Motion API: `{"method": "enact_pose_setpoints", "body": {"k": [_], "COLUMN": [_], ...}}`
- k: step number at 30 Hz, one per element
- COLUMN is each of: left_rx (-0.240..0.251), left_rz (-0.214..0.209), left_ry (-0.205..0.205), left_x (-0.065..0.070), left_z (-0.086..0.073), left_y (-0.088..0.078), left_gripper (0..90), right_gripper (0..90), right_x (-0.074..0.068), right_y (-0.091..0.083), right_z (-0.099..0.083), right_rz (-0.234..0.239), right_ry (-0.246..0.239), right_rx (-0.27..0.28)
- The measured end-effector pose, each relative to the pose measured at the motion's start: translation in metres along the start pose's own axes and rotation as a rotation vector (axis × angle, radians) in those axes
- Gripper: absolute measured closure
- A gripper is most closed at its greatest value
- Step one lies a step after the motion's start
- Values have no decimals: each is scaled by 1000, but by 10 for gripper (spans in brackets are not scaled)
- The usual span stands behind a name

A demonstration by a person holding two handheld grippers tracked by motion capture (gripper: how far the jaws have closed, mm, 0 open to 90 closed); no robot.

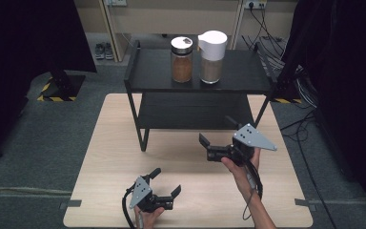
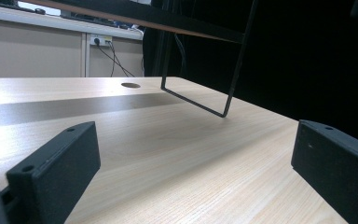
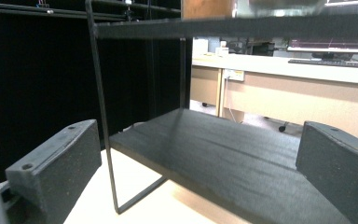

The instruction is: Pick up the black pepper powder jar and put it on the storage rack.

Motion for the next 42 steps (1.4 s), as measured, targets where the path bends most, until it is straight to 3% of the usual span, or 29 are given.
{"method": "enact_pose_setpoints", "body": {"k": [4,12,20,33,42], "left_rx": [0,-1,-8,-4,-5], "left_rz": [0,1,5,6,3], "left_ry": [0,-3,-8,-5,-6], "left_x": [0,0,-1,0,-1], "left_z": [0,0,0,0,0], "left_y": [0,0,1,0,0], "left_gripper": [5,5,5,5,5], "right_gripper": [4,4,4,4,4], "right_x": [-1,-6,-6,-4,-7], "right_y": [-7,-12,-12,-15,-19], "right_z": [-17,-61,-90,-119,-129], "right_rz": [-6,-2,-2,-16,-20], "right_ry": [6,28,62,28,21], "right_rx": [7,-57,-77,-70,-79]}}
Point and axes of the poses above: each handheld gripper's, and its own axes: y roughly forward along the jaws, z roughly out of its top, x roughly to its right, the point moved 10 cm from there along y, roughly forward along the jaws, and after that the axes turned 9 degrees about x, right-handed, at the moved point
